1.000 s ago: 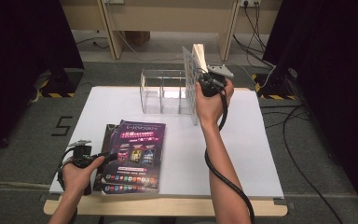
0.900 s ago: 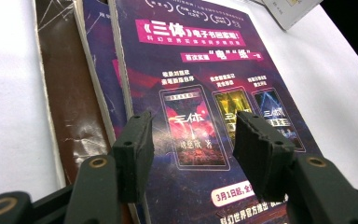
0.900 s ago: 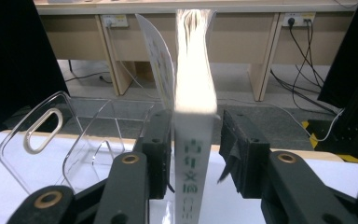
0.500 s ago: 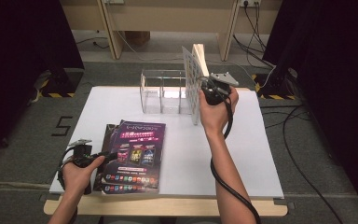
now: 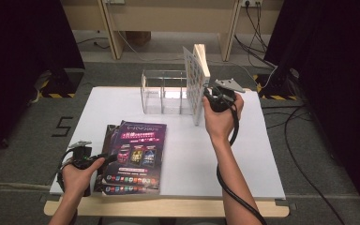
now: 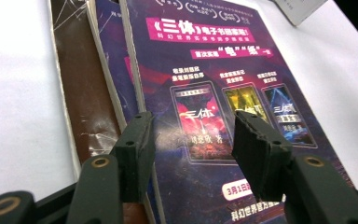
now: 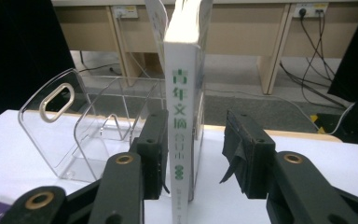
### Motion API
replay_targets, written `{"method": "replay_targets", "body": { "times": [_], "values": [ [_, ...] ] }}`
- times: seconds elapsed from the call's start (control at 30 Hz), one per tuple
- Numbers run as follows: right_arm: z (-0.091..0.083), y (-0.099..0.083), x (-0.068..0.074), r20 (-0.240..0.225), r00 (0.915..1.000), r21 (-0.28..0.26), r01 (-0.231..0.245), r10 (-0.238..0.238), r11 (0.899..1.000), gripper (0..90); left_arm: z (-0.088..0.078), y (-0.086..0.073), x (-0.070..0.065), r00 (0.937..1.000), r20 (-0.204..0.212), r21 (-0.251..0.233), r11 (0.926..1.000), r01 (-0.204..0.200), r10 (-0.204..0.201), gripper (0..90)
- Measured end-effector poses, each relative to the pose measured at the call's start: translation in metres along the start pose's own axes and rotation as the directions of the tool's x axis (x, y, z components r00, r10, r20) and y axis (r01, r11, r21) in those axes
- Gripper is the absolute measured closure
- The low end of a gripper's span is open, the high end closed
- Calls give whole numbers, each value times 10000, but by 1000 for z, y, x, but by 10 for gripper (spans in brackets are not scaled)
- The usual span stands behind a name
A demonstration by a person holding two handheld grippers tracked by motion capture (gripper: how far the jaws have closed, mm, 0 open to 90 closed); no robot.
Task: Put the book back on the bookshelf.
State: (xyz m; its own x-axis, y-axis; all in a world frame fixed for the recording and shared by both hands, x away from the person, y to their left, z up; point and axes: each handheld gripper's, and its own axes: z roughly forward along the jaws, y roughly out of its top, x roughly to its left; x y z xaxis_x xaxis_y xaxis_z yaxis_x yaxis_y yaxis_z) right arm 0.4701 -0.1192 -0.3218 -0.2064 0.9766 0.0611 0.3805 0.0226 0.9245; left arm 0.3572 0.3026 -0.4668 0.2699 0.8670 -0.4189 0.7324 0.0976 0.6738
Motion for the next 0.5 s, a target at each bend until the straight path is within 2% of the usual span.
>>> {"method": "replay_targets", "body": {
  "times": [0.17, 0.3, 0.5],
  "values": [
    [-4, -5, -4, -11, 10000, 80, 75, -75, 9999, 602, 2, -1, -1, 10000, -2, 141, 9999, -51, 51, 495],
    [-6, -12, -8, -342, 9994, 280, -97, 107, 9996, 588, 2, 0, -1, 10000, 77, 217, 9998, 27, -29, 535],
    [-9, -24, -10, -500, 9986, 553, -127, 155, 9984, 584, 5, 1, 0, 10000, 21, 232, 9997, -81, 81, 561]
  ]
}}
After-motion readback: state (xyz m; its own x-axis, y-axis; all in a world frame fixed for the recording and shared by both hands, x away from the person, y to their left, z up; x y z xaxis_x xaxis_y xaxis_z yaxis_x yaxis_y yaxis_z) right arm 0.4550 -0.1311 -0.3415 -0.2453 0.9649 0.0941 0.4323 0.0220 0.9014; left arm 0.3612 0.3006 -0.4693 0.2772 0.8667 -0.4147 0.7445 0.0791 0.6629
